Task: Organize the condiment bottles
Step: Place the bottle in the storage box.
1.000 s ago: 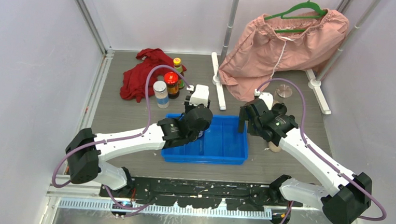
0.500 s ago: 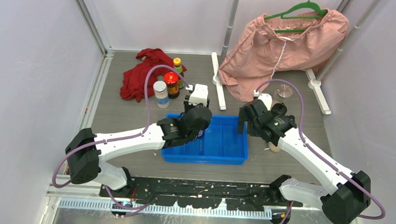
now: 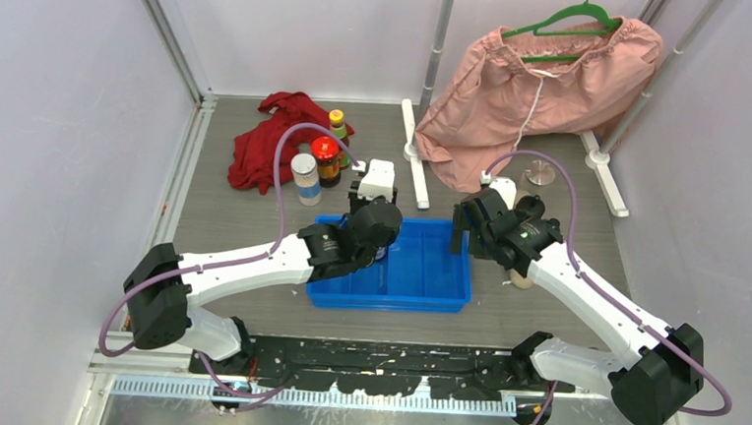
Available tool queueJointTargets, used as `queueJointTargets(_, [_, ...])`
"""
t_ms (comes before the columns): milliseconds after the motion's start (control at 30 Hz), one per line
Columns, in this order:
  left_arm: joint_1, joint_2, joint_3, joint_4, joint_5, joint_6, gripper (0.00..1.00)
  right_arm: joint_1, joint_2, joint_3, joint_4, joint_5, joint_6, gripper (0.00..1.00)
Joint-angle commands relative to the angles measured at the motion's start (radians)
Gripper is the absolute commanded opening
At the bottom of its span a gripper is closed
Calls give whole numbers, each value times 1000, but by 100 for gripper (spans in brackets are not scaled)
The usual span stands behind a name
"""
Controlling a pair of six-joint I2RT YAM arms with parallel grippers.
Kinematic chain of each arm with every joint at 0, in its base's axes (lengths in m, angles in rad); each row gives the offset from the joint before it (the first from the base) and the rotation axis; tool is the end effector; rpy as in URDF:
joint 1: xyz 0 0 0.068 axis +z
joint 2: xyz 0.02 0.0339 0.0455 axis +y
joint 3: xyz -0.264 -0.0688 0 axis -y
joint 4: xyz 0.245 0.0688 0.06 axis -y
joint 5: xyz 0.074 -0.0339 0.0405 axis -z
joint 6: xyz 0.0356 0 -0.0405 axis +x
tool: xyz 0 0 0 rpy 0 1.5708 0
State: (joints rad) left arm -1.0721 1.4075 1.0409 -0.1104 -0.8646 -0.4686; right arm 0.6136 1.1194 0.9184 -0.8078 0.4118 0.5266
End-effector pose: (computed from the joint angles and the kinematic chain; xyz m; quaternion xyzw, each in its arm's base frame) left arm 0.1738 -0.2624 0.2976 0.0225 0.8053 -0.0720 0.5881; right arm 0.1829 0.1114 0.2707 0.0157 0.9421 -0.0189 0.3345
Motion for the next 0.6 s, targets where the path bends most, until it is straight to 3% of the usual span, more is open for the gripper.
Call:
queueJointTargets(0, [5, -32, 8, 25, -64, -21, 0, 4, 2, 2, 35, 2, 14, 100])
queueJointTargets(567, [6, -31, 2, -11, -68, -46, 3, 3, 6, -4, 40, -2, 18, 99])
